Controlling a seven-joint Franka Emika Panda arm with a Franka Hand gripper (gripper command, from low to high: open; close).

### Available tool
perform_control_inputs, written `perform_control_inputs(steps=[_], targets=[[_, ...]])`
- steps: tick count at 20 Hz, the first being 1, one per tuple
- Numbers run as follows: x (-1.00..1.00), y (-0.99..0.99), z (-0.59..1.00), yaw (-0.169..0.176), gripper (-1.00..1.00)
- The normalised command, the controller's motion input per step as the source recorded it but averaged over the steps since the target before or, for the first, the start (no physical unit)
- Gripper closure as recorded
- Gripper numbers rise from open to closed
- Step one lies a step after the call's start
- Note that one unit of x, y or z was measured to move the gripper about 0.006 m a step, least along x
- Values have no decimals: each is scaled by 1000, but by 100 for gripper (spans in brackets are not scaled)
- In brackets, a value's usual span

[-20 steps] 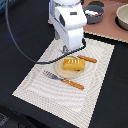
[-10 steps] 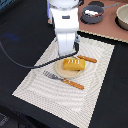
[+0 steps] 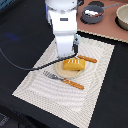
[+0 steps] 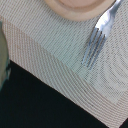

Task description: Interact with the objects in diverse but meaningful ways.

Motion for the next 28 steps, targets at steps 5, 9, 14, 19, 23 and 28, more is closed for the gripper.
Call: perform_control_inputs(steps=[5,9,14,19,23,28], targets=[[-291,-80,34,-157,-100],[-234,-46,106,-143,-100],[-124,-1,290,-104,-100],[-53,0,365,-68,-100],[-30,0,370,-34,-100],[0,0,347,-24,-100]])
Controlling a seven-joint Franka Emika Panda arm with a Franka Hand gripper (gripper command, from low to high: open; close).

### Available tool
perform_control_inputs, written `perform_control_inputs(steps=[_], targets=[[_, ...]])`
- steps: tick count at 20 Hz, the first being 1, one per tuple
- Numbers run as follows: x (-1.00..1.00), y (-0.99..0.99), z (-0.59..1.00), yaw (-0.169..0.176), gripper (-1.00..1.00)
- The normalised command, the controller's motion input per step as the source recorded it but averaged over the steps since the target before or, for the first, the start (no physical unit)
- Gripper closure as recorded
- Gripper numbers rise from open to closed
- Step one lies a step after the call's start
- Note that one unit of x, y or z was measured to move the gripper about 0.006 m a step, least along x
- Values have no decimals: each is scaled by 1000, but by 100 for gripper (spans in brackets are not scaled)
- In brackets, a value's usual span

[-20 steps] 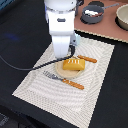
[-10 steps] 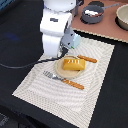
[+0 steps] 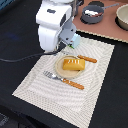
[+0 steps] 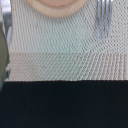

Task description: Interact with the objects in diverse but meaningful ways.

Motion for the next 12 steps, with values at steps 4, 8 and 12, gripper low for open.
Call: perform_control_inputs(steps=[4,8,12], targets=[[0,0,305,-28,-100],[2,0,314,-29,-100],[0,0,254,-25,-100]])
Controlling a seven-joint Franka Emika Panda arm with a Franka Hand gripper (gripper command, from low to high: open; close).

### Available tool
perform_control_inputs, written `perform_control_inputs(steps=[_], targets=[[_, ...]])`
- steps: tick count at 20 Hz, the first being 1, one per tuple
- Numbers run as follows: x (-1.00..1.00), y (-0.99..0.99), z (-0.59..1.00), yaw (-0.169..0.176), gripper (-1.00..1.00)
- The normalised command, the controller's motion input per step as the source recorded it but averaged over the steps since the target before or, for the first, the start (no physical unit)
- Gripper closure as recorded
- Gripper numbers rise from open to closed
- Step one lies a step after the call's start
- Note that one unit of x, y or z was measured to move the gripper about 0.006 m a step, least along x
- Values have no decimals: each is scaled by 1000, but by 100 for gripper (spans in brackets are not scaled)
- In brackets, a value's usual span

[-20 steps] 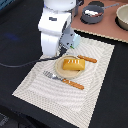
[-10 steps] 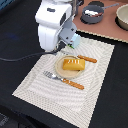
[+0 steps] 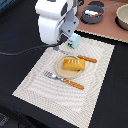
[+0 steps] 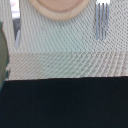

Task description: Interact with the objects in diverse but meaningful ways.

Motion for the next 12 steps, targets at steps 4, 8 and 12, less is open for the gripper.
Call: perform_control_inputs(steps=[4,8,12], targets=[[4,-8,87,0,-100],[4,5,9,1,-100],[-219,224,31,37,-100]])
